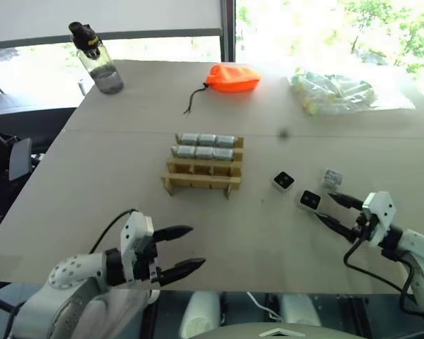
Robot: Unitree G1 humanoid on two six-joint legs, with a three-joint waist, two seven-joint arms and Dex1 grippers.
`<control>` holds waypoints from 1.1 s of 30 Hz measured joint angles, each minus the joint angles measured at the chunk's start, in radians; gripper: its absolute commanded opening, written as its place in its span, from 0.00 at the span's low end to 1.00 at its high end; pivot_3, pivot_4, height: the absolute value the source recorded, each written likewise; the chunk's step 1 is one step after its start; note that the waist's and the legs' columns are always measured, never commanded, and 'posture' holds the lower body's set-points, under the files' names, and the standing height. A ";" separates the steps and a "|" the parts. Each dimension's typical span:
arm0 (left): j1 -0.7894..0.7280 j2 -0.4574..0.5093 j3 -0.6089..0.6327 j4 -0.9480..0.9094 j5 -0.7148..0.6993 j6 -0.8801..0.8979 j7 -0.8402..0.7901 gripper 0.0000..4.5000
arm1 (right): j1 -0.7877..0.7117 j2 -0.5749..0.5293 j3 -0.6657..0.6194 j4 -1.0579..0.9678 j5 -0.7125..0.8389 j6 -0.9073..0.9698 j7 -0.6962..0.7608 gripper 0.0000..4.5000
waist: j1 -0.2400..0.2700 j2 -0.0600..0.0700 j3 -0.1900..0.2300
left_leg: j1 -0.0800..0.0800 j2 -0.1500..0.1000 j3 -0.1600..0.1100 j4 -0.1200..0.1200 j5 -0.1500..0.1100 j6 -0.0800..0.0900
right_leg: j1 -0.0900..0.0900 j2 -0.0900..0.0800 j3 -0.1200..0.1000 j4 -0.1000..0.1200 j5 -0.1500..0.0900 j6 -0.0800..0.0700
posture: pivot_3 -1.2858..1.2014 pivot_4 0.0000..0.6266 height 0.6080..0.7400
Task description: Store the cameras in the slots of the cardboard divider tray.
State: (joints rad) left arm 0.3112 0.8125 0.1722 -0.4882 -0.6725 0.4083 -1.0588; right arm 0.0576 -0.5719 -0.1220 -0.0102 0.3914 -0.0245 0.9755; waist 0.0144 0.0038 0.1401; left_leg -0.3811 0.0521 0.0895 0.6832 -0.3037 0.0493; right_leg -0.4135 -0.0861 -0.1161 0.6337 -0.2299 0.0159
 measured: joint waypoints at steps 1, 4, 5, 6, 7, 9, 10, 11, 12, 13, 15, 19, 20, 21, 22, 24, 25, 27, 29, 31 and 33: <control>-0.022 0.023 0.008 -0.007 -0.003 0.004 -0.015 1.00 | -0.016 0.000 0.018 0.015 -0.010 0.002 0.004 0.73 | 0.000 0.000 0.000 | 0.000 0.000 0.000 0.000 0.000 0.000 | 0.000 0.000 0.000 0.000 0.000 0.000 | 0.52 0.24 0.89; -0.116 0.063 0.031 -0.023 -0.029 0.018 -0.034 1.00 | -0.066 0.000 0.062 0.053 -0.037 0.006 0.019 0.73 | 0.000 0.000 0.001 | 0.000 0.000 0.001 0.001 0.001 -0.001 | 0.000 0.000 0.001 0.001 0.001 0.001 | 0.52 0.24 0.89; -0.144 0.070 0.034 -0.029 -0.035 0.021 -0.037 1.00 | -0.079 0.000 0.073 0.060 -0.044 0.007 0.021 0.73 | -0.001 0.000 0.001 | 0.000 0.000 0.001 0.001 0.001 -0.001 | 0.000 0.000 0.001 0.001 0.002 0.003 | 0.52 0.24 0.89; -0.159 0.073 0.034 -0.037 -0.038 0.023 -0.038 1.00 | -0.086 0.000 0.079 0.065 -0.051 0.007 0.021 0.73 | -0.001 0.000 0.001 | 0.000 0.000 0.002 0.001 0.001 -0.001 | 0.000 0.000 0.002 0.001 0.002 0.004 | 0.52 0.24 0.89; -0.165 0.074 0.034 -0.039 -0.038 0.024 -0.038 1.00 | -0.088 0.001 0.082 0.068 -0.054 0.007 0.021 0.73 | -0.001 0.000 0.001 | 0.000 0.000 0.002 0.001 0.001 -0.001 | 0.000 0.000 0.002 0.001 0.002 0.004 | 0.52 0.24 0.89; -0.201 0.075 0.034 -0.045 -0.040 0.029 -0.037 1.00 | -0.101 0.005 0.092 0.083 -0.067 0.007 0.018 0.73 | -0.001 -0.001 0.002 | 0.000 0.000 0.002 0.001 0.001 -0.002 | 0.000 0.000 0.002 0.001 0.002 0.004 | 0.52 0.24 0.89; -0.216 0.075 0.033 -0.052 -0.041 0.031 -0.035 1.00 | -0.111 0.010 0.097 0.087 -0.069 0.009 0.018 0.73 | -0.001 -0.001 0.002 | 0.000 0.000 0.002 0.001 0.001 -0.002 | 0.000 0.000 0.002 0.001 0.002 0.004 | 0.52 0.24 0.89; -0.224 0.074 0.033 -0.060 -0.044 0.034 -0.033 1.00 | -0.119 0.014 0.102 0.087 -0.066 0.017 0.020 0.68 | -0.001 -0.001 0.002 | 0.000 0.000 0.003 0.001 0.001 -0.002 | 0.000 0.000 0.003 0.001 0.002 0.004 | 0.52 0.24 0.89; -0.225 0.074 0.033 -0.060 -0.044 0.035 -0.032 1.00 | -0.119 0.014 0.102 0.087 -0.066 0.018 0.020 0.68 | -0.001 -0.001 0.002 | 0.000 0.000 0.003 0.001 0.001 -0.002 | 0.000 0.000 0.003 0.001 0.002 0.004 | 0.52 0.24 0.89; -0.224 0.073 0.032 -0.061 -0.045 0.036 -0.031 1.00 | -0.119 0.015 0.103 0.087 -0.064 0.021 0.020 0.61 | -0.001 -0.001 0.002 | 0.000 0.000 0.003 0.001 0.001 -0.002 | 0.000 0.000 0.003 0.001 0.002 0.004 | 0.52 0.24 0.89; -0.223 0.046 0.032 -0.061 -0.057 0.043 -0.016 1.00 | -0.113 0.017 0.102 0.083 -0.052 0.027 0.019 0.47 | -0.001 -0.001 0.002 | 0.000 0.000 0.003 0.001 0.001 -0.002 | 0.000 0.000 0.003 0.001 0.002 0.004 | 0.52 0.24 0.89; -0.227 0.017 0.027 -0.071 -0.073 0.052 0.015 1.00 | -0.100 0.016 0.102 0.071 -0.050 0.027 0.020 0.44 | 0.000 -0.002 0.003 | 0.001 0.000 0.003 0.002 0.001 -0.002 | 0.000 0.000 0.003 0.003 0.002 0.004 | 0.52 0.24 0.89; -0.239 0.005 0.023 -0.071 -0.071 0.061 0.042 1.00 | -0.097 0.014 0.101 0.068 -0.050 0.027 0.018 0.44 | 0.000 -0.002 0.003 | 0.001 0.000 0.004 0.002 0.001 -0.002 | 0.000 0.000 0.004 0.003 0.002 0.004 | 0.52 0.24 0.89; -0.241 0.000 0.023 -0.071 -0.070 0.063 0.048 1.00 | -0.097 0.014 0.101 0.068 -0.050 0.027 0.018 0.44 | 0.000 -0.002 0.003 | 0.001 0.000 0.004 0.002 0.001 -0.003 | 0.000 0.000 0.004 0.003 0.002 0.004 | 0.52 0.24 0.89; -0.267 -0.031 0.015 -0.070 -0.047 0.073 0.115 1.00 | -0.089 0.004 0.100 0.058 -0.052 0.027 0.017 0.44 | 0.001 -0.002 0.003 | 0.001 0.000 0.003 0.003 0.001 -0.003 | 0.000 0.000 0.004 0.004 0.002 0.004 | 0.52 0.24 0.89; -0.294 -0.069 0.009 -0.070 -0.018 0.096 0.204 1.00 | -0.084 -0.016 0.101 0.034 -0.059 0.027 0.018 0.44 | 0.001 -0.002 0.004 | 0.001 -0.001 0.004 0.003 0.001 -0.003 | 0.000 0.000 0.004 0.005 0.002 0.004 | 0.52 0.24 0.89; -0.310 -0.083 0.004 -0.069 -0.010 0.117 0.251 1.00 | -0.083 -0.027 0.101 0.017 -0.064 0.026 0.018 0.44 | 0.000 -0.003 0.004 | 0.002 -0.001 0.003 0.003 0.002 -0.003 | 0.000 0.000 0.004 0.006 0.003 0.004 | 0.52 0.24 0.89; -0.371 -0.124 -0.023 -0.070 -0.017 0.220 0.376 1.00 | -0.089 -0.076 0.122 -0.077 -0.108 0.040 0.018 0.44 | 0.000 -0.004 0.004 | 0.002 -0.001 0.003 0.004 0.002 -0.003 | 0.000 0.000 0.005 0.007 0.003 0.004 | 0.52 0.24 0.89; -0.415 -0.127 -0.039 -0.070 -0.045 0.310 0.428 1.00 | -0.129 -0.085 0.154 -0.156 -0.152 0.044 0.004 0.44 | -0.006 -0.007 0.006 | 0.003 0.001 0.004 0.004 0.003 -0.005 | 0.000 0.001 0.005 0.007 0.002 0.004 | 0.52 0.24 0.89; -0.470 -0.132 -0.058 -0.070 -0.086 0.381 0.449 1.00 | -0.191 -0.069 0.199 -0.228 -0.207 0.044 -0.026 0.44 | -0.008 -0.009 0.008 | 0.003 0.002 0.003 0.004 0.004 -0.007 | 0.000 0.002 0.005 0.008 0.002 0.004 | 0.52 0.24 0.89; -0.532 -0.134 -0.070 -0.067 -0.105 0.420 0.453 1.00 | -0.248 -0.040 0.253 -0.266 -0.259 0.031 -0.048 0.44 | -0.003 -0.011 0.009 | 0.002 0.002 0.000 0.004 0.005 -0.008 | -0.001 0.003 0.003 0.008 0.002 0.004 | 0.52 0.24 0.89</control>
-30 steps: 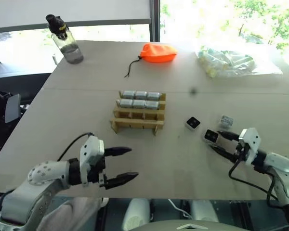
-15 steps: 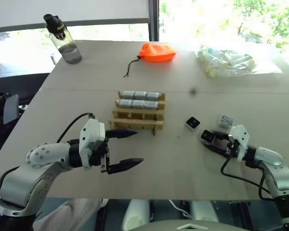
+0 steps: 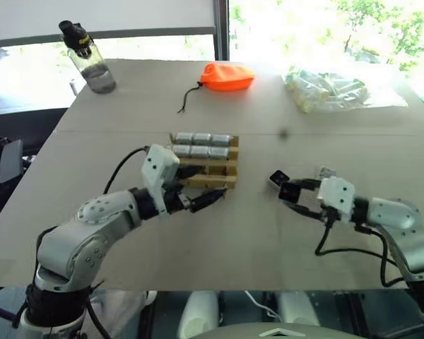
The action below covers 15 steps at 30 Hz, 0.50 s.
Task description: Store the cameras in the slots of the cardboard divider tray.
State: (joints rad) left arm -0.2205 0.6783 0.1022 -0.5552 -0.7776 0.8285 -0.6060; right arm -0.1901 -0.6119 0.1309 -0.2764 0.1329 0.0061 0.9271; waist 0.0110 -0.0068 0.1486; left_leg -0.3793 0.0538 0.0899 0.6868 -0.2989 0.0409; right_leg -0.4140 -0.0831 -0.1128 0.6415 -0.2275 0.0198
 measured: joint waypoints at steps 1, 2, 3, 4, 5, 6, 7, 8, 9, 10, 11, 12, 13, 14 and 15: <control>-0.029 0.012 -0.010 0.003 -0.004 0.027 -0.001 1.00 | -0.025 0.004 0.030 -0.004 -0.028 -0.022 -0.003 0.44 | 0.002 0.000 0.000 | 0.000 0.000 0.000 0.000 0.000 0.000 | 0.000 0.000 0.000 0.000 0.000 0.000 | 0.52 0.24 0.89; -0.051 0.037 -0.028 0.009 -0.009 0.060 -0.004 1.00 | -0.050 0.005 0.052 0.003 -0.058 -0.047 -0.004 0.44 | 0.003 0.000 0.000 | 0.000 -0.001 0.000 0.000 0.000 0.000 | 0.000 0.000 0.000 0.000 0.000 0.000 | 0.52 0.24 0.89; -0.072 0.052 -0.042 0.023 -0.013 0.098 -0.010 1.00 | -0.086 0.006 0.074 0.022 -0.100 -0.087 -0.008 0.44 | 0.003 0.000 0.001 | 0.000 -0.001 0.001 0.000 0.000 0.000 | 0.000 -0.001 0.000 0.000 0.000 0.000 | 0.52 0.24 0.89; -0.101 0.043 -0.056 0.049 -0.020 0.127 -0.011 1.00 | -0.138 0.006 0.102 0.069 -0.169 -0.168 -0.021 0.44 | 0.003 -0.001 0.001 | 0.000 -0.002 0.001 0.000 0.000 0.000 | 0.000 -0.002 0.001 0.000 0.000 0.000 | 0.52 0.24 0.89; -0.124 0.027 -0.065 0.065 -0.030 0.140 -0.012 1.00 | -0.176 0.005 0.119 0.102 -0.213 -0.229 -0.034 0.44 | 0.003 -0.003 0.002 | 0.000 -0.003 0.001 0.001 0.000 0.000 | 0.000 -0.002 0.001 0.000 0.000 0.000 | 0.52 0.24 0.89; -0.148 0.007 -0.075 0.082 -0.045 0.154 -0.020 1.00 | -0.222 0.005 0.140 0.147 -0.273 -0.308 -0.057 0.44 | 0.003 -0.005 0.004 | -0.001 -0.003 0.001 0.001 0.000 0.000 | 0.000 -0.002 0.000 0.000 0.000 0.000 | 0.52 0.24 0.89; -0.169 -0.001 -0.084 0.097 -0.053 0.164 -0.032 1.00 | -0.260 0.004 0.157 0.188 -0.324 -0.388 -0.079 0.44 | 0.003 -0.007 0.005 | -0.001 -0.003 0.000 0.001 0.000 0.000 | 0.000 -0.002 0.000 0.000 0.000 0.000 | 0.52 0.24 0.89; -0.189 0.000 -0.096 0.111 -0.055 0.171 -0.047 1.00 | -0.294 0.000 0.175 0.230 -0.371 -0.472 -0.103 0.44 | 0.002 -0.008 0.005 | -0.001 -0.003 0.000 0.001 0.000 0.000 | 0.000 -0.002 0.000 0.000 0.000 0.000 | 0.52 0.24 0.89; -0.205 0.003 -0.109 0.122 -0.049 0.171 -0.065 1.00 | -0.316 -0.002 0.187 0.267 -0.411 -0.540 -0.126 0.44 | 0.002 -0.008 0.005 | -0.001 -0.003 0.001 0.001 0.000 0.000 | -0.001 -0.002 0.000 0.000 0.000 0.000 | 0.52 0.24 0.89; -0.220 0.011 -0.126 0.137 -0.036 0.163 -0.088 1.00 | -0.337 -0.003 0.201 0.303 -0.446 -0.601 -0.146 0.44 | 0.002 -0.008 0.005 | -0.001 -0.003 0.001 0.000 0.001 -0.001 | -0.001 -0.003 0.000 0.000 0.000 0.000 | 0.52 0.24 0.89; -0.235 0.025 -0.149 0.152 -0.015 0.156 -0.108 1.00 | -0.351 -0.004 0.214 0.326 -0.473 -0.647 -0.158 0.44 | 0.001 -0.008 0.006 | -0.002 -0.005 0.001 -0.001 0.001 -0.001 | -0.001 -0.002 0.000 -0.001 0.000 0.000 | 0.52 0.24 0.89; -0.246 0.036 -0.167 0.164 0.003 0.150 -0.121 1.00 | -0.360 -0.004 0.223 0.338 -0.491 -0.677 -0.166 0.44 | 0.001 -0.008 0.006 | -0.002 -0.006 0.001 -0.001 0.001 -0.001 | -0.001 -0.002 0.000 -0.001 0.000 0.000 | 0.52 0.24 0.89; -0.266 0.050 -0.197 0.189 0.031 0.135 -0.153 1.00 | -0.378 -0.004 0.235 0.359 -0.524 -0.730 -0.183 0.44 | 0.001 -0.008 0.006 | -0.002 -0.006 0.001 0.000 0.001 -0.001 | -0.001 -0.002 0.000 0.000 0.000 0.000 | 0.52 0.24 0.89; -0.297 0.064 -0.230 0.221 0.054 0.123 -0.189 1.00 | -0.412 -0.005 0.253 0.381 -0.564 -0.779 -0.200 0.44 | 0.001 -0.008 0.008 | -0.002 -0.007 0.002 0.000 0.001 -0.002 | -0.002 -0.002 -0.001 0.000 0.000 0.000 | 0.52 0.24 0.89; -0.318 0.070 -0.246 0.239 0.071 0.113 -0.220 1.00 | -0.437 -0.004 0.260 0.395 -0.588 -0.817 -0.215 0.44 | 0.001 -0.007 0.010 | -0.002 -0.007 0.002 0.000 0.002 -0.002 | -0.001 -0.002 0.000 0.000 0.000 0.000 | 0.52 0.24 0.89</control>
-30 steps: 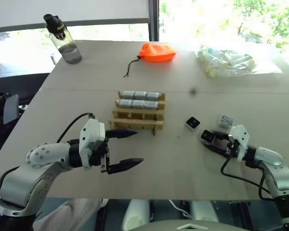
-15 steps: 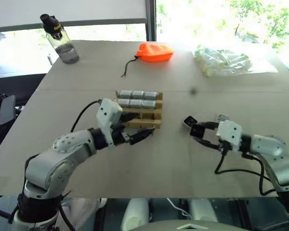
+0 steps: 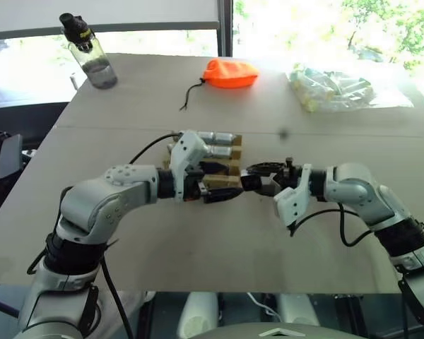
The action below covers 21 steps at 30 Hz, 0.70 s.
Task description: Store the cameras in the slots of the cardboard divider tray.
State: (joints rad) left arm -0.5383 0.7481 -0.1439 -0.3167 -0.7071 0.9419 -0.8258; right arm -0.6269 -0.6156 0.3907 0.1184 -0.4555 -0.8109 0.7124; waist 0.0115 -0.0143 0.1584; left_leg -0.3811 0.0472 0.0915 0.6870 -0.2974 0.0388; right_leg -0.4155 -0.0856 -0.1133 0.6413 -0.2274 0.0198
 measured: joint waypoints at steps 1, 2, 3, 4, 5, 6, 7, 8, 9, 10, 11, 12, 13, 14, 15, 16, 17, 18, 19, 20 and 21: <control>-0.020 0.007 -0.017 0.015 0.010 -0.010 -0.030 1.00 | -0.024 0.000 0.006 0.012 -0.020 -0.034 -0.013 0.44 | 0.000 0.000 0.000 | 0.000 0.000 0.000 0.000 0.000 0.000 | 0.000 0.000 0.000 0.000 0.000 0.000 | 0.52 0.24 0.89; -0.036 0.013 -0.030 0.026 0.020 -0.017 -0.063 1.00 | -0.047 0.001 0.008 0.025 -0.038 -0.065 -0.029 0.44 | -0.001 0.000 0.000 | 0.001 0.000 0.000 0.000 0.000 0.000 | 0.000 0.000 0.000 0.000 0.000 0.000 | 0.52 0.24 0.89; -0.050 0.019 -0.041 0.035 0.026 -0.021 -0.091 1.00 | -0.067 0.002 0.011 0.036 -0.053 -0.091 -0.042 0.44 | -0.001 0.000 0.000 | 0.001 0.000 0.000 0.000 0.000 0.000 | 0.000 0.000 0.000 0.000 0.000 0.000 | 0.52 0.24 0.89; -0.063 0.027 -0.056 0.042 0.030 -0.024 -0.120 1.00 | -0.084 0.003 0.016 0.049 -0.066 -0.113 -0.054 0.44 | -0.001 0.000 0.000 | 0.001 0.000 0.000 0.000 0.000 0.000 | 0.000 0.000 0.000 0.000 0.000 0.000 | 0.52 0.24 0.89; -0.078 0.041 -0.072 0.058 0.036 -0.023 -0.171 1.00 | -0.108 0.005 0.032 0.077 -0.093 -0.149 -0.071 0.44 | -0.002 0.000 0.000 | 0.000 0.000 0.000 0.000 0.000 0.000 | 0.000 0.000 0.000 0.001 0.000 0.000 | 0.52 0.24 0.89; -0.085 0.046 -0.077 0.063 0.038 -0.023 -0.192 1.00 | -0.115 0.006 0.037 0.089 -0.106 -0.164 -0.078 0.44 | -0.002 0.000 0.000 | 0.000 0.000 0.000 0.000 0.000 0.000 | 0.000 0.000 0.000 0.000 0.000 0.000 | 0.52 0.24 0.89; -0.093 0.053 -0.085 0.069 0.042 -0.025 -0.216 1.00 | -0.124 0.008 0.045 0.109 -0.120 -0.183 -0.086 0.44 | -0.002 0.000 0.000 | 0.000 0.000 0.000 0.000 0.000 0.000 | 0.000 0.000 0.000 0.000 0.000 0.000 | 0.52 0.24 0.89; -0.108 0.059 -0.099 0.081 0.054 -0.029 -0.243 1.00 | -0.142 0.009 0.059 0.134 -0.133 -0.201 -0.091 0.44 | -0.001 0.000 0.001 | 0.000 0.000 0.000 0.000 0.000 0.000 | 0.000 0.000 0.000 0.000 0.000 0.000 | 0.52 0.24 0.89; -0.126 0.060 -0.109 0.102 0.071 -0.038 -0.269 1.00 | -0.164 0.013 0.073 0.158 -0.145 -0.222 -0.095 0.44 | -0.002 0.000 0.001 | 0.000 0.000 0.000 0.001 0.000 0.000 | 0.000 0.000 0.000 0.001 0.000 0.000 | 0.52 0.24 0.89; -0.131 0.060 -0.112 0.107 0.080 -0.042 -0.278 1.00 | -0.171 0.014 0.076 0.164 -0.147 -0.228 -0.096 0.44 | -0.002 0.000 0.002 | 0.000 0.000 0.000 0.001 0.000 0.000 | 0.000 0.000 0.000 0.000 0.000 0.000 | 0.52 0.24 0.89; -0.135 0.060 -0.116 0.116 0.091 -0.050 -0.292 1.00 | -0.182 0.014 0.081 0.175 -0.147 -0.240 -0.097 0.44 | -0.002 0.000 0.002 | 0.000 0.000 0.000 0.001 0.000 0.000 | 0.000 0.000 0.000 0.001 0.000 0.000 | 0.52 0.24 0.89; -0.145 0.061 -0.126 0.131 0.102 -0.059 -0.307 1.00 | -0.193 0.014 0.085 0.184 -0.148 -0.251 -0.097 0.44 | -0.002 0.000 0.002 | 0.000 0.000 0.001 0.001 0.000 0.000 | 0.000 0.000 0.000 0.000 0.000 0.000 | 0.52 0.24 0.89; -0.152 0.061 -0.138 0.143 0.122 -0.072 -0.326 1.00 | -0.203 0.014 0.093 0.199 -0.148 -0.263 -0.098 0.44 | -0.002 0.000 0.002 | 0.000 0.000 0.001 0.001 0.000 0.000 | 0.000 0.000 0.000 0.000 0.000 0.000 | 0.52 0.24 0.89; -0.156 0.060 -0.143 0.148 0.132 -0.079 -0.338 1.00 | -0.208 0.014 0.103 0.208 -0.148 -0.269 -0.098 0.44 | -0.002 0.000 0.002 | 0.000 0.000 0.002 0.001 0.000 0.000 | 0.000 0.000 0.000 0.000 0.000 0.000 | 0.52 0.24 0.89; -0.158 0.059 -0.145 0.152 0.139 -0.083 -0.348 1.00 | -0.208 0.015 0.107 0.215 -0.148 -0.273 -0.098 0.44 | -0.002 0.000 0.002 | -0.001 0.000 0.002 0.001 0.000 0.000 | 0.000 0.000 0.000 0.000 0.000 0.000 | 0.52 0.24 0.89; -0.159 0.059 -0.146 0.153 0.147 -0.087 -0.355 0.94 | -0.208 0.015 0.109 0.220 -0.149 -0.278 -0.099 0.44 | -0.002 0.000 0.002 | -0.001 0.000 0.002 0.001 0.000 0.000 | 0.000 0.000 0.000 0.000 0.000 0.000 | 0.52 0.24 0.89; -0.160 0.058 -0.150 0.155 0.159 -0.096 -0.365 0.86 | -0.208 0.015 0.113 0.228 -0.151 -0.285 -0.101 0.44 | -0.002 0.000 0.002 | -0.001 0.000 0.003 0.001 0.000 0.000 | 0.000 0.000 0.000 0.000 0.000 0.000 | 0.52 0.24 0.89; -0.161 0.057 -0.151 0.155 0.161 -0.098 -0.369 0.82 | -0.208 0.015 0.113 0.231 -0.151 -0.287 -0.102 0.44 | -0.002 0.000 0.002 | -0.001 0.000 0.002 0.001 0.000 0.000 | 0.000 0.000 0.000 0.001 0.000 0.000 | 0.52 0.24 0.89; -0.161 0.051 -0.154 0.157 0.169 -0.100 -0.374 0.68 | -0.210 0.016 0.114 0.237 -0.152 -0.288 -0.104 0.44 | -0.002 0.000 0.002 | 0.000 0.001 0.002 0.001 0.000 0.000 | 0.000 0.000 0.000 0.001 0.000 0.000 | 0.52 0.24 0.89; -0.161 0.048 -0.156 0.159 0.173 -0.101 -0.377 0.63 | -0.213 0.018 0.114 0.240 -0.154 -0.288 -0.105 0.44 | -0.002 0.000 0.002 | 0.000 0.001 0.002 0.001 0.000 0.000 | 0.000 0.000 0.000 0.001 0.000 0.000 | 0.52 0.24 0.89; -0.162 0.044 -0.157 0.165 0.178 -0.101 -0.377 0.49 | -0.217 0.020 0.115 0.243 -0.156 -0.291 -0.105 0.44 | -0.003 0.000 0.002 | 0.000 0.001 0.002 0.001 0.000 0.000 | 0.000 0.000 0.000 0.001 0.000 0.000 | 0.52 0.24 0.89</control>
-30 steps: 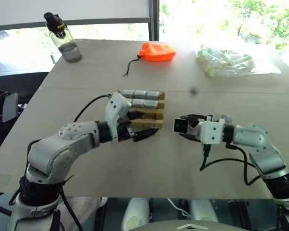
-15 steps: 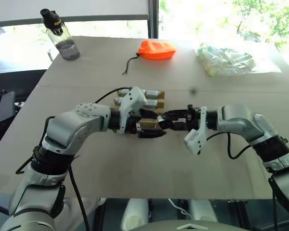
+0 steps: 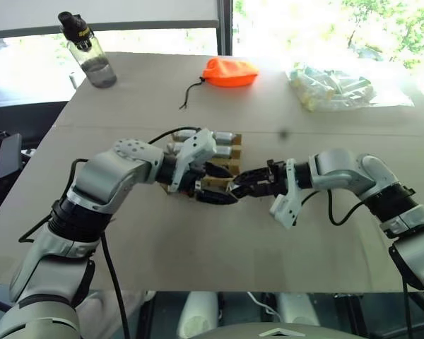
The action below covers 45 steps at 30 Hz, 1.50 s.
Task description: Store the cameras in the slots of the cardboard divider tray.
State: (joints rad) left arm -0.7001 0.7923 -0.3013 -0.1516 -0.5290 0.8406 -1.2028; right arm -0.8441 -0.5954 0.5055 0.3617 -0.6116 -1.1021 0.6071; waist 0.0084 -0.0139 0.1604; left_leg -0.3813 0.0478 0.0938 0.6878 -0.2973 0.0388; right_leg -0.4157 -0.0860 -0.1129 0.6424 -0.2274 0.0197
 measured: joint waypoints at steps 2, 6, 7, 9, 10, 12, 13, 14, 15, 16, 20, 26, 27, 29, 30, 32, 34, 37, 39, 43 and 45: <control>-0.003 -0.003 0.000 0.010 0.018 0.000 0.004 0.30 | -0.002 0.006 0.004 0.000 -0.005 -0.003 -0.002 0.44 | -0.001 0.000 0.000 | 0.000 0.000 0.000 0.000 0.000 0.000 | 0.000 0.000 0.000 0.000 0.000 0.000 | 0.52 0.24 0.89; -0.007 -0.025 0.000 0.018 0.057 -0.007 0.015 0.15 | -0.002 0.006 0.007 0.011 -0.004 0.007 -0.002 0.44 | 0.001 0.000 0.000 | 0.000 0.000 0.000 0.001 0.000 0.000 | 0.000 0.000 0.000 0.000 0.000 0.000 | 0.52 0.24 0.89; -0.007 -0.027 0.000 0.019 0.058 -0.008 0.015 0.15 | -0.002 0.005 0.007 0.011 -0.004 0.007 -0.002 0.44 | 0.001 0.000 0.000 | 0.000 0.000 -0.001 0.001 0.000 0.000 | 0.000 0.000 0.000 0.000 0.000 0.000 | 0.52 0.24 0.89; -0.011 -0.039 0.000 0.027 0.068 -0.011 0.016 0.15 | -0.001 0.000 0.007 0.010 -0.003 0.012 -0.002 0.67 | 0.001 0.000 0.000 | 0.000 0.000 0.000 0.001 0.000 0.000 | 0.000 0.000 0.000 0.000 0.000 0.000 | 0.52 0.24 0.89; -0.011 -0.044 -0.001 0.030 0.070 -0.011 0.015 0.15 | -0.001 -0.001 0.006 0.009 0.000 0.015 -0.002 0.73 | 0.000 0.000 0.000 | 0.000 0.000 0.000 0.001 0.000 0.000 | 0.000 0.000 0.000 0.000 0.000 0.000 | 0.52 0.24 0.89; -0.013 -0.057 -0.005 0.034 0.075 -0.015 0.011 0.15 | 0.002 0.001 0.006 -0.003 0.025 0.026 0.001 0.95 | 0.000 0.000 0.000 | 0.000 0.000 -0.001 0.001 0.000 0.000 | 0.000 0.000 0.000 0.000 0.000 0.000 | 0.52 0.24 0.89; -0.016 -0.059 -0.007 0.042 0.079 -0.024 0.005 0.15 | 0.010 0.001 0.006 -0.016 0.061 0.047 0.012 0.98 | -0.001 0.000 0.000 | 0.000 0.000 -0.001 0.001 0.000 0.000 | 0.000 0.000 0.000 0.000 0.000 0.000 | 0.52 0.24 0.89; -0.019 -0.059 -0.007 0.047 0.083 -0.030 0.003 0.15 | 0.014 0.002 0.006 -0.021 0.077 0.058 0.019 0.98 | -0.001 0.000 0.000 | 0.000 0.000 -0.001 0.001 0.000 0.000 | 0.000 0.000 0.000 0.001 0.000 0.000 | 0.52 0.24 0.89; -0.021 -0.059 -0.007 0.049 0.086 -0.039 -0.001 0.15 | 0.018 0.001 0.006 -0.024 0.088 0.070 0.025 0.98 | -0.001 0.000 0.000 | 0.000 0.000 -0.001 0.001 0.000 0.000 | 0.000 0.000 0.000 0.001 0.000 0.000 | 0.52 0.24 0.89; -0.025 -0.059 -0.006 0.055 0.095 -0.059 -0.008 0.15 | 0.032 -0.003 0.006 -0.034 0.122 0.096 0.044 0.98 | 0.001 0.000 0.000 | 0.000 0.000 -0.001 0.001 0.000 0.000 | 0.000 0.000 0.000 0.000 0.000 0.000 | 0.52 0.24 0.89; -0.045 -0.037 0.016 0.131 0.123 -0.173 -0.057 0.15 | 0.126 -0.036 -0.005 -0.094 0.294 0.207 0.108 0.98 | 0.004 0.000 0.000 | -0.001 0.000 0.001 0.001 0.000 0.000 | 0.000 0.000 -0.001 0.000 0.000 0.000 | 0.52 0.24 0.89; -0.080 0.058 0.100 0.328 0.184 -0.454 -0.194 0.15 | 0.396 -0.107 -0.090 -0.239 0.647 0.525 0.224 0.98 | 0.004 0.000 0.001 | -0.001 0.000 0.002 0.000 0.000 0.000 | 0.000 0.000 -0.002 0.000 0.000 0.000 | 0.52 0.24 0.89; -0.086 0.072 0.103 0.354 0.191 -0.480 -0.216 0.15 | 0.419 -0.112 -0.097 -0.260 0.692 0.571 0.240 0.98 | 0.004 0.000 0.001 | -0.001 0.000 0.003 0.001 0.000 0.000 | 0.000 0.000 -0.002 0.000 0.000 0.000 | 0.52 0.24 0.89; -0.131 0.113 0.097 0.482 0.238 -0.580 -0.289 0.15 | 0.502 -0.129 -0.143 -0.354 0.848 0.730 0.277 0.98 | 0.003 0.000 0.001 | -0.001 0.000 0.003 0.001 0.000 0.000 | 0.000 0.000 -0.002 0.001 0.000 0.000 | 0.52 0.24 0.89; -0.158 0.124 0.095 0.552 0.266 -0.633 -0.322 0.15 | 0.534 -0.134 -0.176 -0.394 0.920 0.802 0.287 0.98 | 0.003 0.000 0.001 | -0.001 0.000 0.003 0.001 0.000 0.000 | 0.000 0.000 -0.002 0.001 0.000 0.000 | 0.52 0.24 0.89; -0.196 0.139 0.087 0.652 0.296 -0.715 -0.369 0.15 | 0.578 -0.132 -0.226 -0.452 1.042 0.900 0.305 0.98 | 0.004 0.000 0.001 | -0.001 0.000 0.003 0.001 0.000 0.000 | 0.000 0.001 -0.002 0.001 0.000 0.000 | 0.52 0.24 0.89; -0.240 0.160 0.031 0.744 0.308 -0.819 -0.395 0.15 | 0.636 -0.106 -0.283 -0.523 1.154 0.990 0.301 0.98 | 0.006 -0.001 0.001 | -0.001 0.000 0.002 0.001 0.000 0.001 | 0.000 0.001 -0.002 0.001 0.000 0.000 | 0.52 0.24 0.89; -0.278 0.174 -0.060 0.840 0.302 -0.942 -0.405 0.15 | 0.699 -0.059 -0.317 -0.565 1.209 1.067 0.283 0.98 | 0.008 -0.001 0.001 | -0.002 -0.001 0.002 0.001 -0.001 0.001 | 0.000 0.000 -0.003 0.000 0.000 0.000 | 0.52 0.24 0.89; -0.296 0.169 -0.100 0.885 0.285 -0.996 -0.407 0.15 | 0.735 -0.040 -0.327 -0.580 1.210 1.094 0.275 0.98 | 0.008 -0.002 0.001 | -0.003 -0.001 0.002 0.002 -0.001 0.002 | 0.000 0.000 -0.003 0.000 0.000 0.000 | 0.52 0.24 0.89; -0.355 0.139 -0.150 0.994 0.294 -1.105 -0.407 0.15 | 0.837 -0.002 -0.336 -0.634 1.198 1.105 0.261 0.98 | 0.009 -0.003 0.001 | -0.003 -0.002 0.002 0.002 -0.002 0.003 | 0.000 0.000 -0.003 0.000 0.000 0.000 | 0.52 0.24 0.89; -0.373 0.122 -0.178 1.047 0.301 -1.137 -0.408 0.15 | 0.883 0.006 -0.341 -0.660 1.181 1.104 0.261 0.98 | 0.007 -0.003 0.001 | -0.003 -0.002 0.002 0.002 -0.002 0.003 | -0.001 0.000 -0.002 0.000 0.000 0.000 | 0.52 0.24 0.89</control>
State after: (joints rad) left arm -1.0732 0.9145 -0.4792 0.8955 -0.2282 -0.2963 -1.6103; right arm 0.0392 -0.5893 0.1641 -0.2979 0.5695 0.0022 0.8677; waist 0.0151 -0.0168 0.1613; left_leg -0.3840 0.0460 0.0960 0.6897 -0.2991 0.0422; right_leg -0.4162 -0.0864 -0.1151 0.6428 -0.2272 0.0199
